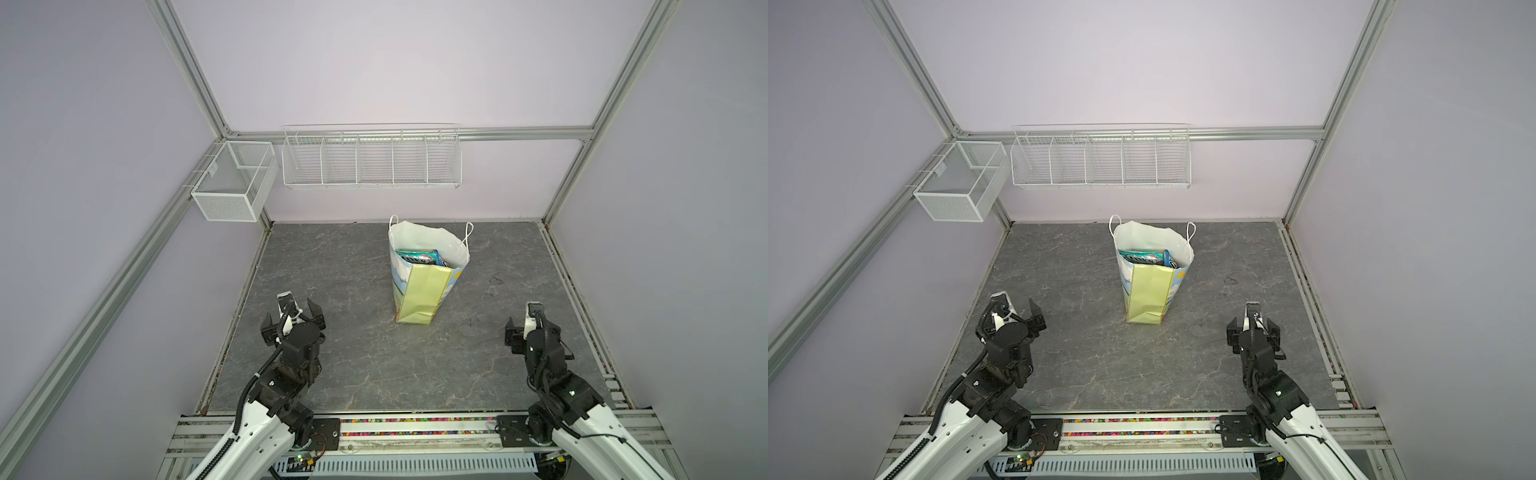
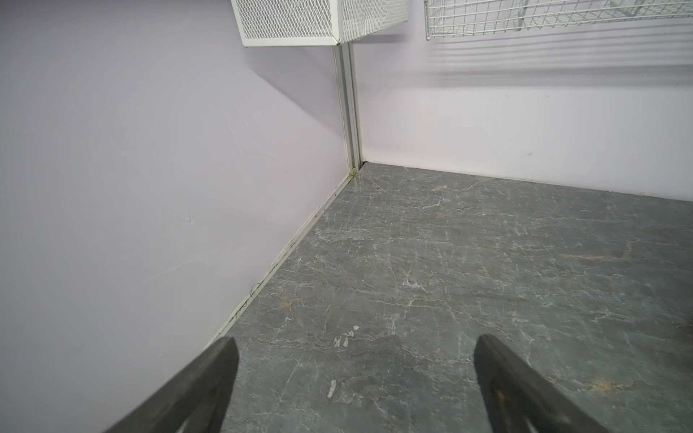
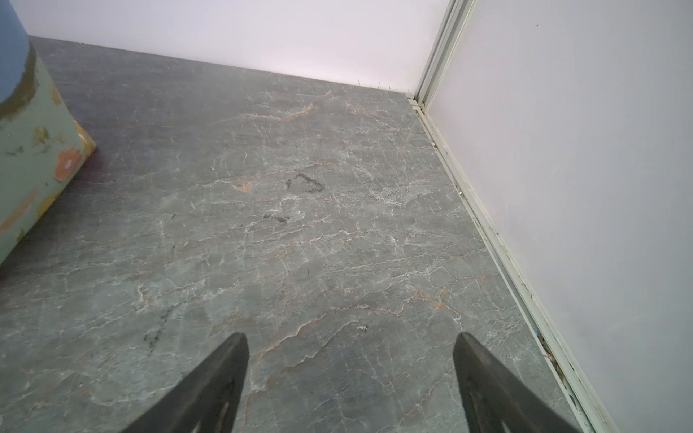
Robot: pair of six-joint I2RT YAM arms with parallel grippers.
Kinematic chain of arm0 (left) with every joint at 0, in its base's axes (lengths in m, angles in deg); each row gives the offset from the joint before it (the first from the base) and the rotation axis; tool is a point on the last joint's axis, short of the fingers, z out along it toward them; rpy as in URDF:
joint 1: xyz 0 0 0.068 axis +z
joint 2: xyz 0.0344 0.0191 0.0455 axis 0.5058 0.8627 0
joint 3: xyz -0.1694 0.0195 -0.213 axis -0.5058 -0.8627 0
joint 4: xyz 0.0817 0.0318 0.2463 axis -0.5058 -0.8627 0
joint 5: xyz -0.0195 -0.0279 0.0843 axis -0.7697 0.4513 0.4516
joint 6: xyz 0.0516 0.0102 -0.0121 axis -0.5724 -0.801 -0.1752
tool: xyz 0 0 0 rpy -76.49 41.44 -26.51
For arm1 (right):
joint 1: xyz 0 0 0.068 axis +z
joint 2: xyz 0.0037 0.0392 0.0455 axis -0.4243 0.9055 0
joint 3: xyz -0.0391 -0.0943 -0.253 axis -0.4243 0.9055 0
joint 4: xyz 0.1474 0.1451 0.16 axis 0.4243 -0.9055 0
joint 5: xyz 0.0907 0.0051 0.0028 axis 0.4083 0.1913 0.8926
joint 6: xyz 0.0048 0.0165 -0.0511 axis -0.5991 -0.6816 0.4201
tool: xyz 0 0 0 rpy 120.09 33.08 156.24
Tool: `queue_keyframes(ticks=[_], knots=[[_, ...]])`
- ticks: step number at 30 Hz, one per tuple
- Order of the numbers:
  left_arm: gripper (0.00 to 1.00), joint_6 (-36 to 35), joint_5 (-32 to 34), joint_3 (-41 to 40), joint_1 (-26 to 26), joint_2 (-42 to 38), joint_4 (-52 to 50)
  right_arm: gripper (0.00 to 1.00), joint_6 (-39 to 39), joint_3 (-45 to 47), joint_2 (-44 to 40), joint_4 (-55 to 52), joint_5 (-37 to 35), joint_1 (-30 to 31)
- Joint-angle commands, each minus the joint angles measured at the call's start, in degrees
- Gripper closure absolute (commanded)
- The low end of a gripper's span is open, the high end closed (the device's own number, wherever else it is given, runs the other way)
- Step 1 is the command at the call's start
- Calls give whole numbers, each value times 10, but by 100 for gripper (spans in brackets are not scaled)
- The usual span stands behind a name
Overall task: Place the snacks into the paper bag
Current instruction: Reset both arms
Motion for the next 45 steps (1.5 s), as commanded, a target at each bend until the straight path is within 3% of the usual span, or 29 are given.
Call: queue_keyframes(ticks=[1, 12, 25, 45], knots=[[1, 9, 21, -20, -1, 9, 25, 12, -9, 15, -3, 33, -19, -3], [1, 18, 25, -91, -1, -6, 78, 12, 0, 38, 34, 103, -31, -3], [1, 22, 35, -93, 1, 14, 90, 12, 21, 55, 72, 197, -62, -9], [1, -28, 34, -146, 26, 15, 218, 12, 37, 94, 81, 318, -63, -36]])
